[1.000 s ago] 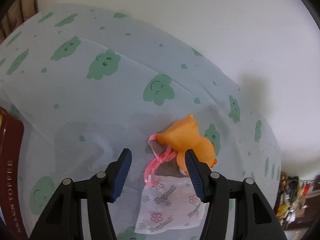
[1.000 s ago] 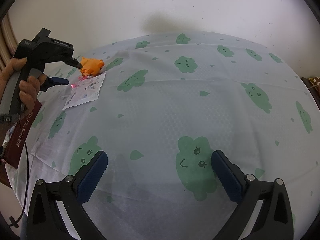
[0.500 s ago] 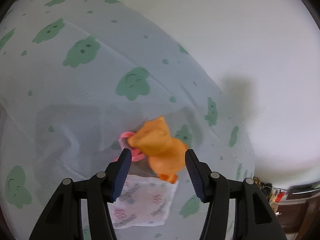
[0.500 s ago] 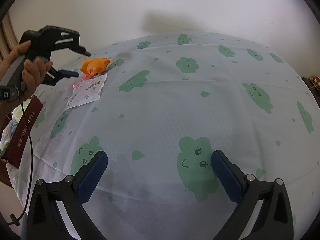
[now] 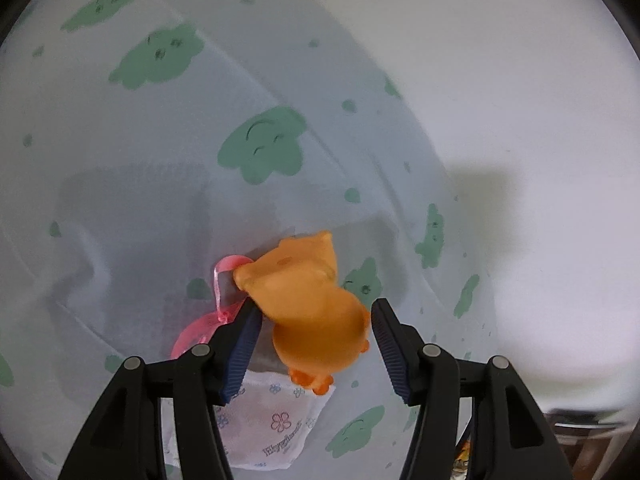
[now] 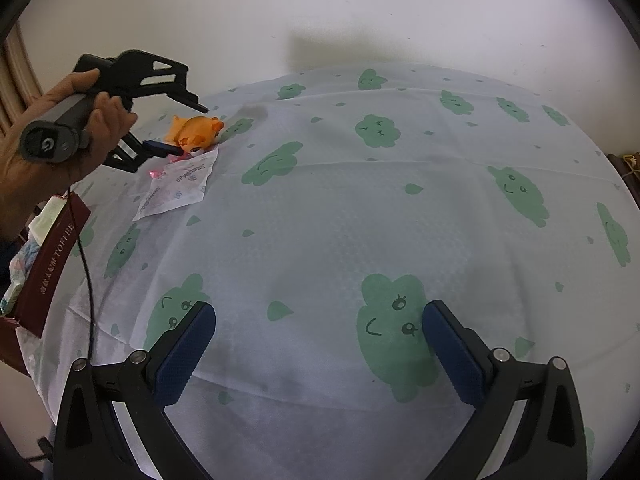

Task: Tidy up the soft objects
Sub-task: 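Grasp the orange rubber toy with the left gripper and lift it, then hold the orange toy in the left gripper while the right grasps the tissue sachet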

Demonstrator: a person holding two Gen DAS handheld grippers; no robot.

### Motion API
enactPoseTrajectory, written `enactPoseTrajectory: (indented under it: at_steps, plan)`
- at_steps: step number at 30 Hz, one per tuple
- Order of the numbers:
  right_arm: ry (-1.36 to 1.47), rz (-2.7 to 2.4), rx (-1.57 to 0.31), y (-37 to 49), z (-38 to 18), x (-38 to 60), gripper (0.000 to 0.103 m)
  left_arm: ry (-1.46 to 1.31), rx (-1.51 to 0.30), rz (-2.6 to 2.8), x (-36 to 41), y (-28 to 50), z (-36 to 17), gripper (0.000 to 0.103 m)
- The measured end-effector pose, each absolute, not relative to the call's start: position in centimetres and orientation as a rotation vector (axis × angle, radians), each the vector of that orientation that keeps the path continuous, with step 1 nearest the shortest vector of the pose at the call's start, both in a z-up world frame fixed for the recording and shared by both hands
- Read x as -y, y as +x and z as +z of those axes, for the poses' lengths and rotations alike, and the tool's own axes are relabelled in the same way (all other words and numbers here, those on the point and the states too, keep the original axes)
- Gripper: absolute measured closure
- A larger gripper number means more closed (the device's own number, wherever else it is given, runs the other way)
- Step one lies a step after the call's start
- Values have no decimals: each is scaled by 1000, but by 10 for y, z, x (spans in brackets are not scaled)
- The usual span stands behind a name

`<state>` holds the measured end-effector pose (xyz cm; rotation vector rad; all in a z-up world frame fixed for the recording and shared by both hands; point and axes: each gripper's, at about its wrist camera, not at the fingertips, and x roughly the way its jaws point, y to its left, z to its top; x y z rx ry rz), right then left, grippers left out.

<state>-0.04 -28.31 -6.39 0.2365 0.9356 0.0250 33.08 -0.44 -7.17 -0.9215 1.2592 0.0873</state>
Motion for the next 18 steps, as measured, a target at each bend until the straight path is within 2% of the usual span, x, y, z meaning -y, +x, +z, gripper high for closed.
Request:
enactPoseTrajectory:
  at_steps: [5,8,10,18]
  plan:
    - [244,30,-933,0,-64,284,0,-847,-1251,75,13,337,-70,46]
    - [248,33,-931,-1,-64,284,0,-860,-1227,56,9,335,-71,59]
    - [250,33,-931,0,-64,284,0,-849,-1225,37,6,333,-69,61]
    - [258,38,-928,1,-64,285,0,-830,-1071,-42,-19,287,-27,62]
